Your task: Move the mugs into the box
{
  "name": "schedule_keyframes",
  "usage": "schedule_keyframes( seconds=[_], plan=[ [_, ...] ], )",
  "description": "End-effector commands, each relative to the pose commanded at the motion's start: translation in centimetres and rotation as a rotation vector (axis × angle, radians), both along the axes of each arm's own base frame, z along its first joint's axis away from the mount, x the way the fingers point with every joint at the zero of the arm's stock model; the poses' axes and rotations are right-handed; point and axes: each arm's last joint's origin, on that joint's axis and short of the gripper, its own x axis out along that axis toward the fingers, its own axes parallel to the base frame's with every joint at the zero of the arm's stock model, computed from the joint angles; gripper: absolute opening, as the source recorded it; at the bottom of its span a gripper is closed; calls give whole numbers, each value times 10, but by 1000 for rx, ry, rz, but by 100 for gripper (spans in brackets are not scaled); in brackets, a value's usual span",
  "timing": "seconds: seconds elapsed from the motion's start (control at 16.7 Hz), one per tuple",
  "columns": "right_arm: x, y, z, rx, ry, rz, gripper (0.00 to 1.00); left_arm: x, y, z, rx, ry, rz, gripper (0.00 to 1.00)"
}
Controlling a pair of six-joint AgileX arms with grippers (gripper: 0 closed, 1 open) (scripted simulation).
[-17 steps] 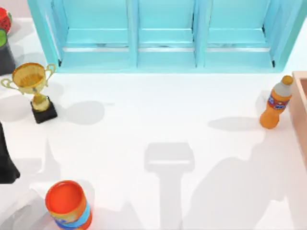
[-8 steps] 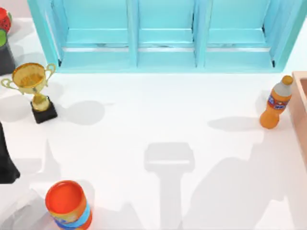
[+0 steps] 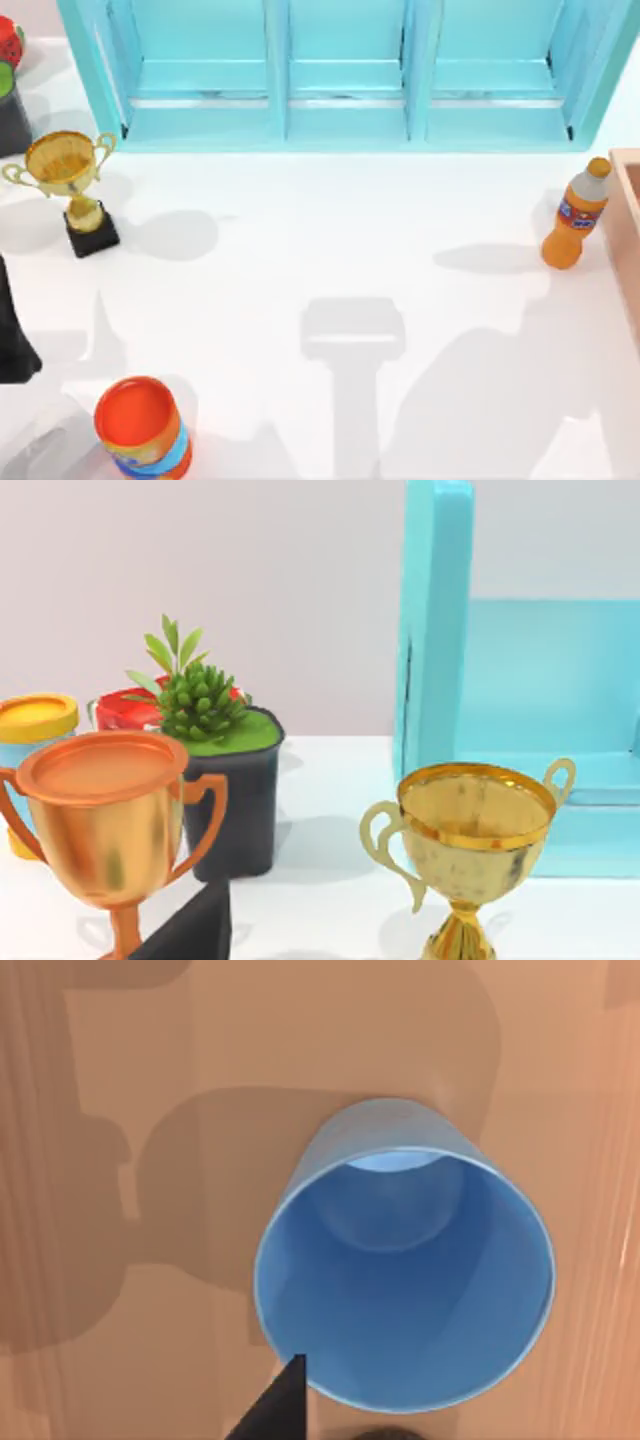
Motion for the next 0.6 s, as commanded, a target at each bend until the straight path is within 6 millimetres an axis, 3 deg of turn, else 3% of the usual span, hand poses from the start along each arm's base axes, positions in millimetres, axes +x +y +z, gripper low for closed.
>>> schedule_keyframes(
  seconds=[0.6],
  plan=[
    [1, -1, 3, 2, 1, 1, 100, 0, 0, 0, 0, 0, 0, 100]
  ],
)
